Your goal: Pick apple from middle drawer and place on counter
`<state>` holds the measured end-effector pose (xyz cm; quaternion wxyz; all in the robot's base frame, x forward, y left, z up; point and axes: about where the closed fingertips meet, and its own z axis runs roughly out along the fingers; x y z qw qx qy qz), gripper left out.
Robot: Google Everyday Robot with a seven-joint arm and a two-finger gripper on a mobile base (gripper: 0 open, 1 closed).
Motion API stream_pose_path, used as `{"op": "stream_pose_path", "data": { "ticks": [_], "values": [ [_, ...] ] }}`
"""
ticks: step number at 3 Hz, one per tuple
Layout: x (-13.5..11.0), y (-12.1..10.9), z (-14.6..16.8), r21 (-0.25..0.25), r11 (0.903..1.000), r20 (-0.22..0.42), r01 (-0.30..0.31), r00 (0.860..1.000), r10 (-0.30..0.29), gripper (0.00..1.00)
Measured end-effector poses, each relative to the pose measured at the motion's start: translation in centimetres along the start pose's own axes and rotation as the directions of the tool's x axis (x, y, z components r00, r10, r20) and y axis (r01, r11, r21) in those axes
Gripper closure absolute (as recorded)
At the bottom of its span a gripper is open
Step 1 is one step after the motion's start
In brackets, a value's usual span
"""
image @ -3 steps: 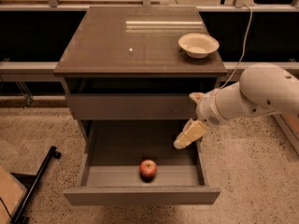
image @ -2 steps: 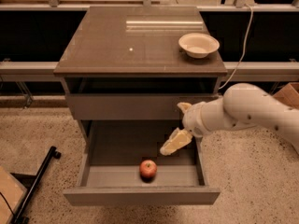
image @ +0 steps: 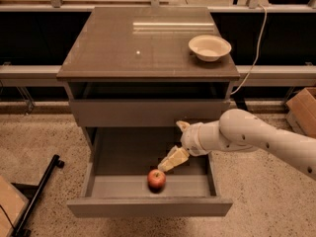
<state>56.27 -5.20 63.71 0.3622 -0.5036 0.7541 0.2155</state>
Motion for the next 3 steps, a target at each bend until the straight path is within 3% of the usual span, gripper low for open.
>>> {"op": "stream_pose_path", "data": {
  "ticks": [1, 2, 3],
  "values": [
    [0.9, 0.1, 2.7, -0.009, 0.9985, 0.057, -0.054, 0.997, 0.054, 0.00],
    [3.3, -0.1, 8.3, -0.043, 0.9899, 0.131, -0.135, 0.982, 0.139, 0.00],
    [5.7, -0.1, 13.2, -0.079, 0.9815, 0.147, -0.175, 0.972, 0.185, 0.00]
  ]
}}
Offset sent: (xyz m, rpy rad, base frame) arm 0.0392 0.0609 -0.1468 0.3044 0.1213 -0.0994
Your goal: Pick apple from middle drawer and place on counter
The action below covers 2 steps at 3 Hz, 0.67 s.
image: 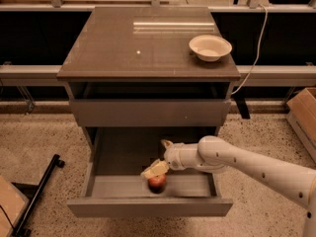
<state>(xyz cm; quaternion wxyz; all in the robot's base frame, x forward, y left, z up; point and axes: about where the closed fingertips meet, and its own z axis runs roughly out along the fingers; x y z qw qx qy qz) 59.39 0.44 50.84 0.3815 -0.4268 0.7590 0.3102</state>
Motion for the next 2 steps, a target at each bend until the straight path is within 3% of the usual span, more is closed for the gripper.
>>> {"op": "stream_pose_path", "data": {
  "ticks": [2],
  "values": [
    [6.9, -0.3, 5.3, -0.016, 0.9974, -0.096, -0.070, 0.993, 0.068, 0.00]
  ]
}}
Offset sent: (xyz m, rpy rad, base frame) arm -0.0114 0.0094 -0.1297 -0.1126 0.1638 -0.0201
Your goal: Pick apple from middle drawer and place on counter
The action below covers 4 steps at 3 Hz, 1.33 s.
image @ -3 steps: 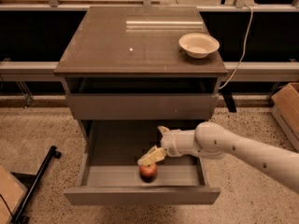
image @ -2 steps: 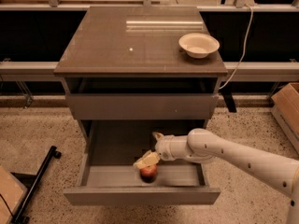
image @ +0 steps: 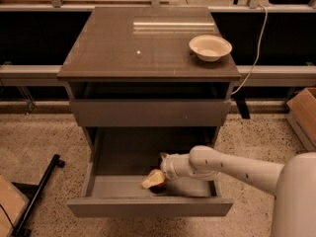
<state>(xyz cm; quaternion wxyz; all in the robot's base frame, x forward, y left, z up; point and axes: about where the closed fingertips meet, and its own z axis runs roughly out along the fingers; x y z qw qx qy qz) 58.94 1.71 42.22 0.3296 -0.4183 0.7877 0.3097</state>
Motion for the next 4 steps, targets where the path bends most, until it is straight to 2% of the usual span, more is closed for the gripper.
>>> {"op": "stream_pose_path", "data": {
  "ticks": [1, 2, 4],
  "values": [
    [2.7, -0.1, 1.2, 0.013, 0.9988, -0.040, -0.046, 0.998, 0.047, 0.00],
    [3.9, -0.2, 1.2, 0.033, 0.9963, -0.056, -0.079, 0.995, 0.081, 0.27],
    [4.5, 0.3, -0.2, 0.063, 0.9895, -0.047, -0.130, 0.990, 0.133, 0.74]
  ]
}}
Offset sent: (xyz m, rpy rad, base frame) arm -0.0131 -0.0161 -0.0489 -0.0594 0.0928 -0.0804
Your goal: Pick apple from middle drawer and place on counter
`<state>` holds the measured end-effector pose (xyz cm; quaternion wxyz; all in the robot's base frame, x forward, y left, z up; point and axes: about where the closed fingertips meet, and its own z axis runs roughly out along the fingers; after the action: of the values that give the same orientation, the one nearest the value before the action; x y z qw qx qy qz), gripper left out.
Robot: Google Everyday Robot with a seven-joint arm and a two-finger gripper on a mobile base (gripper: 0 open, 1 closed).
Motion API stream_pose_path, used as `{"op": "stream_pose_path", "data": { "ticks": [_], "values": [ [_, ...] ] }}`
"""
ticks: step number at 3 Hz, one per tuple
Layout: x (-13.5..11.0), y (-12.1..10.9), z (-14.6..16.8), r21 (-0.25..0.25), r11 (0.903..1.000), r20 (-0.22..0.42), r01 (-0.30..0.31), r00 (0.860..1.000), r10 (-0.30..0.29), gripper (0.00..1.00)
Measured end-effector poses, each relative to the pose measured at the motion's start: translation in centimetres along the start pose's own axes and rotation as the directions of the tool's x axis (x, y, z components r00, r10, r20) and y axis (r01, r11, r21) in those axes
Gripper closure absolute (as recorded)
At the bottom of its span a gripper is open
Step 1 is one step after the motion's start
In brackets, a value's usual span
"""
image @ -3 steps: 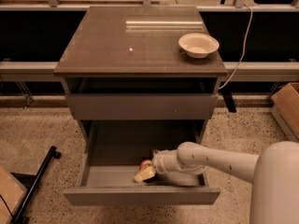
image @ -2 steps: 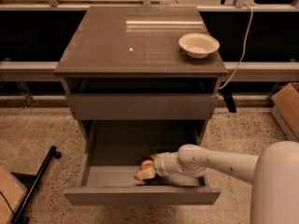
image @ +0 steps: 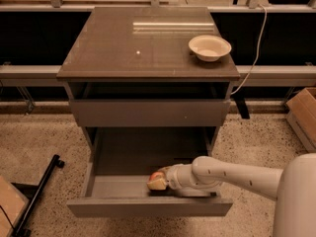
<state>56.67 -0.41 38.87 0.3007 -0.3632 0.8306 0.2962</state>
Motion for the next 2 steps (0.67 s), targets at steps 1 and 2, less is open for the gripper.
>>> {"op": "stream_pose_path", "data": {
  "ticks": [1, 2],
  "values": [
    [-0.4, 0.3, -1.4, -0.010, 0.9990, 0.042, -0.045, 0.998, 0.045, 0.97],
    [-5.0, -2.6, -9.9, -0.006, 0.9998, 0.179, -0.017, 0.984, 0.018, 1.00]
  ]
}}
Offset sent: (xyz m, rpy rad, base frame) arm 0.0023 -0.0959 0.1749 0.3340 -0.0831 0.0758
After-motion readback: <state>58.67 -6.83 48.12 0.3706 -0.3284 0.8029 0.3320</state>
